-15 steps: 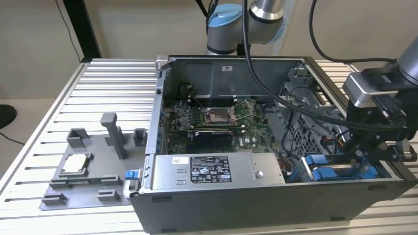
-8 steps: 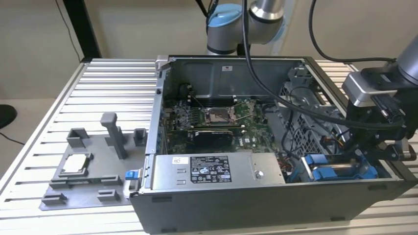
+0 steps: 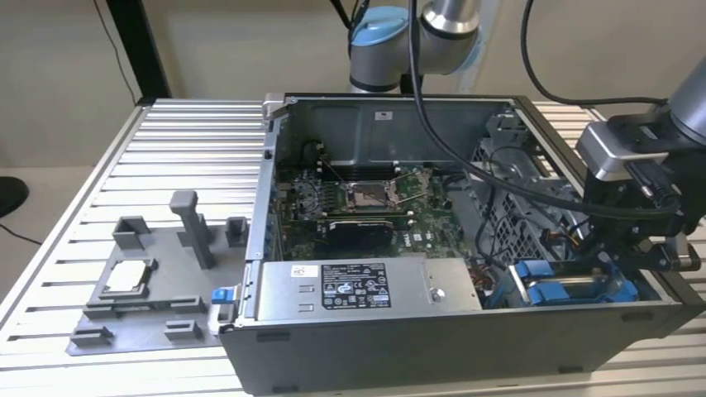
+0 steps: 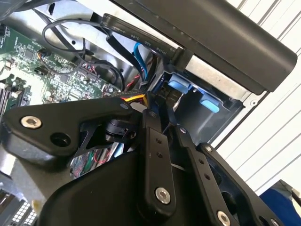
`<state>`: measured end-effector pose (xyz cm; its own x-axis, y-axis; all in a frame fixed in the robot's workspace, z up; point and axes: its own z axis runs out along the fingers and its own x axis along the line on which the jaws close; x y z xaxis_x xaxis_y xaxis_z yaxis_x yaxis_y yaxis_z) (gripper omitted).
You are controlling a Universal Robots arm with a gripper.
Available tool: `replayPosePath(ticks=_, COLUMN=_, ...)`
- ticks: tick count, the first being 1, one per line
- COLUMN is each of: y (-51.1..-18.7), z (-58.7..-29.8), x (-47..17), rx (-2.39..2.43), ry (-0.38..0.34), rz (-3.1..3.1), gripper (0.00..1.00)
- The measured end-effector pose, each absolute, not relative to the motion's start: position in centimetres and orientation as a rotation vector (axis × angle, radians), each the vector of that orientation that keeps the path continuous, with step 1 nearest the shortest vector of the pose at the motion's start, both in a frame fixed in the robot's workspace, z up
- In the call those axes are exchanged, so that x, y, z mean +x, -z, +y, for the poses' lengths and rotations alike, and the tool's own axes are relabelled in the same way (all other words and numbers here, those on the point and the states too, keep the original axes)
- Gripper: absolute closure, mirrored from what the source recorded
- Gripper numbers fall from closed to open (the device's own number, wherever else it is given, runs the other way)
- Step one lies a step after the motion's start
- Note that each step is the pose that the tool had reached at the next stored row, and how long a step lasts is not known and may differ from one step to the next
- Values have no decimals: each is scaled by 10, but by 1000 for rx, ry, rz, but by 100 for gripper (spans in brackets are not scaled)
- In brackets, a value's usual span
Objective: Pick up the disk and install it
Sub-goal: 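Insert the first disk wire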
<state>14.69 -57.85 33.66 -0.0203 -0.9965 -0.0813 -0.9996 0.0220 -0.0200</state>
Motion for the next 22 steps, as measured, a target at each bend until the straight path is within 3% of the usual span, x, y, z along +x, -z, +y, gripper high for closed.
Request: replayPosePath(ticks=22, y=-337, z=-578, x=147, rx=-2147, ry=-66, rz=2193, gripper=100)
